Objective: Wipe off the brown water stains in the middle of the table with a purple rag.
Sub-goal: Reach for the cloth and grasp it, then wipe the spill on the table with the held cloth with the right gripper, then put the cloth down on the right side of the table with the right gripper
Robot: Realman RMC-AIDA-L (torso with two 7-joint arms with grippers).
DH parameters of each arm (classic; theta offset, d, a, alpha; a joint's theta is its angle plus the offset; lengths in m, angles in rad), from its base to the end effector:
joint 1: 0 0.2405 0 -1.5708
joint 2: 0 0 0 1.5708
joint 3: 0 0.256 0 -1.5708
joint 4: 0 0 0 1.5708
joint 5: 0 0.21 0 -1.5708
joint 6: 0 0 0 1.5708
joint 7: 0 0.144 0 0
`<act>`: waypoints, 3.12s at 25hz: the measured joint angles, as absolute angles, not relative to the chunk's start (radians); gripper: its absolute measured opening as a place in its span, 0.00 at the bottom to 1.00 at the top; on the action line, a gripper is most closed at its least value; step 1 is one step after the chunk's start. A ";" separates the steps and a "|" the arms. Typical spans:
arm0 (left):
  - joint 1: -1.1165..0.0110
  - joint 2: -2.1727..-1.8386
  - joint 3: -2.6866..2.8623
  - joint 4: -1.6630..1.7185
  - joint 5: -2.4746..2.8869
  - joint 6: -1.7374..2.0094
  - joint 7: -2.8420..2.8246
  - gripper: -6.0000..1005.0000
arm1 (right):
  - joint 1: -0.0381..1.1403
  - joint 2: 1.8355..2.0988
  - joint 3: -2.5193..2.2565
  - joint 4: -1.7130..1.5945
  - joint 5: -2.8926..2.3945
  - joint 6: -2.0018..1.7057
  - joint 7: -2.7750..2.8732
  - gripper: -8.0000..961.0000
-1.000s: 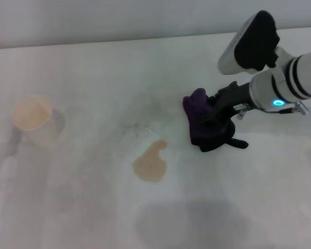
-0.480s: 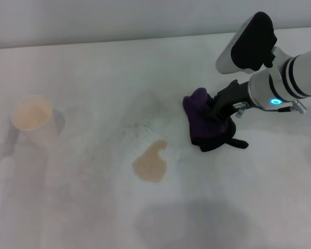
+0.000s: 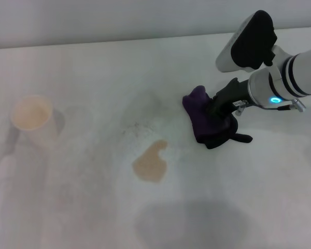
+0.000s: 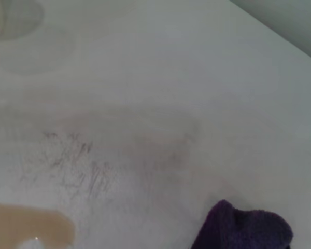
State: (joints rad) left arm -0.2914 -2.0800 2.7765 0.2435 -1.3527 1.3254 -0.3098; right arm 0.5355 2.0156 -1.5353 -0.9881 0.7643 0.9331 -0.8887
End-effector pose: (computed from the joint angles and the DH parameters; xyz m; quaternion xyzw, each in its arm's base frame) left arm -0.3454 0.2695 -0.0262 -0.6257 -0.3362 -0.3833 0.5904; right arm 0.2483 0.3842 -0.0355 -0.9283 0.2467 -0.1075 0.2566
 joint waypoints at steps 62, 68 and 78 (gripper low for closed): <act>-0.294 -2.080 2.776 0.240 -1.353 1.327 -0.336 0.88 | 0.599 2.025 -1.927 -0.999 1.025 0.890 -1.101 0.10; -0.298 -2.079 2.776 0.234 -1.353 1.327 -0.336 0.88 | 0.605 2.028 -2.014 -1.002 1.172 0.878 -1.183 0.11; -0.301 -2.078 2.777 0.229 -1.353 1.327 -0.336 0.88 | 0.539 2.010 -1.741 -0.904 1.164 0.814 -1.188 0.12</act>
State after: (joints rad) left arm -0.3015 -2.0779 2.7765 0.2287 -1.3530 1.3269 -0.3360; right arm 0.5394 2.0103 -1.7412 -0.9038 1.1639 0.8138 -1.1879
